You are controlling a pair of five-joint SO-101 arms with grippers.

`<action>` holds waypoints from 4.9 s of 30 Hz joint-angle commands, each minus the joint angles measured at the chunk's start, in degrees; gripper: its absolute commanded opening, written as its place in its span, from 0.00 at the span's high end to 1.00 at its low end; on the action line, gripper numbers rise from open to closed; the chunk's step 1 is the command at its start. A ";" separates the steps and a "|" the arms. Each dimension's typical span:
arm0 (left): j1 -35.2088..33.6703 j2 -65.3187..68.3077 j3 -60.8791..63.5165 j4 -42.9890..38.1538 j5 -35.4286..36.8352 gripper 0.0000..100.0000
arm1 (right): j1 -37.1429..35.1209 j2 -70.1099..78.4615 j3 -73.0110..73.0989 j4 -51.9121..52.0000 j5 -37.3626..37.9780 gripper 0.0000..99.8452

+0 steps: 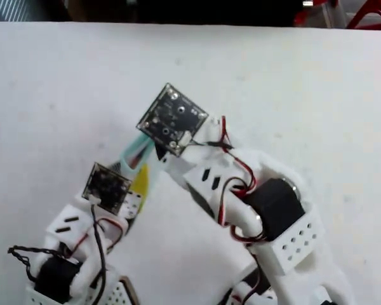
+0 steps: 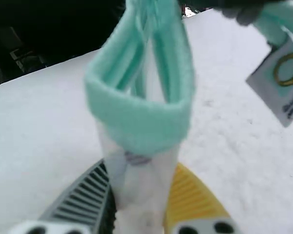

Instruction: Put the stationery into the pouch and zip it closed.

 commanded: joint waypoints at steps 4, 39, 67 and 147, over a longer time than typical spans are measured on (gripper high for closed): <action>0.22 0.66 -2.29 -1.58 2.29 0.98 | -8.22 -2.33 -3.16 5.41 0.79 0.98; 0.13 0.66 -2.29 -1.23 2.29 0.98 | 5.41 -9.01 15.65 -15.78 0.26 0.80; 0.13 0.66 -2.20 -0.44 2.29 0.98 | 10.77 -3.12 31.03 -34.68 -9.32 0.73; 0.13 0.66 -0.53 -2.37 2.29 0.98 | -28.09 3.21 -9.49 25.71 16.09 0.98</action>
